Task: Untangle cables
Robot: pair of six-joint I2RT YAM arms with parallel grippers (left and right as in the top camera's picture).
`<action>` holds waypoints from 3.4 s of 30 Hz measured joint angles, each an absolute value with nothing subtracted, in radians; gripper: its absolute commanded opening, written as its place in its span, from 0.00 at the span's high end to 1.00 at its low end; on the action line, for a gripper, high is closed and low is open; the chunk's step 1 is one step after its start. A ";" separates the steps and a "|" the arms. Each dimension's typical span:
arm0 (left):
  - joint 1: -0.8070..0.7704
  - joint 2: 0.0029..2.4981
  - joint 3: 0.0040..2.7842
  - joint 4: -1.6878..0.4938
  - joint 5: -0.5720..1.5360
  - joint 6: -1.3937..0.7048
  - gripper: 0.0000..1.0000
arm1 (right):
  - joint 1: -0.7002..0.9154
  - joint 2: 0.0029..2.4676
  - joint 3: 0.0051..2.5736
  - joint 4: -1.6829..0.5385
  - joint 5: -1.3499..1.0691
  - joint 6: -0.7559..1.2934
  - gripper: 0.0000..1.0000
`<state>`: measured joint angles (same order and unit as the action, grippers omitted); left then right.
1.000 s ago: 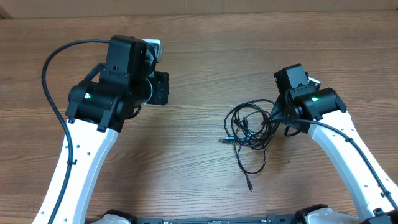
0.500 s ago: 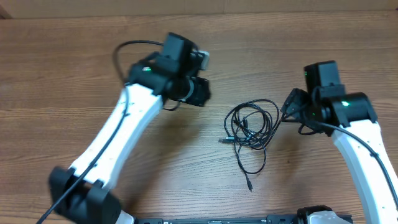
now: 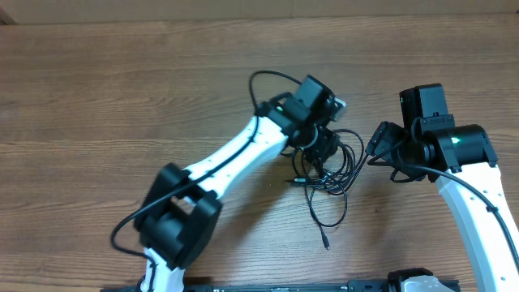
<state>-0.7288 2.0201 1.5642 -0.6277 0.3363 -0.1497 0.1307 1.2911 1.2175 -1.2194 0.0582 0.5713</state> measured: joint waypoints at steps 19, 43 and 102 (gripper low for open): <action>-0.673 2.029 1.601 -0.906 0.258 -0.146 0.96 | 0.131 1.291 1.217 -1.221 0.056 0.558 0.23; -0.377 1.375 1.845 -0.847 0.471 -0.181 0.96 | 0.131 1.478 1.217 -1.015 -0.380 0.298 0.21; -0.082 1.618 1.845 -1.246 -0.295 -0.246 0.96 | 0.400 1.684 1.669 -1.136 0.253 0.339 0.96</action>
<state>-0.0818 1.6184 1.8446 -1.2461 -0.2955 -0.2459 0.4000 1.6844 1.6691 -1.1358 0.2531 0.3386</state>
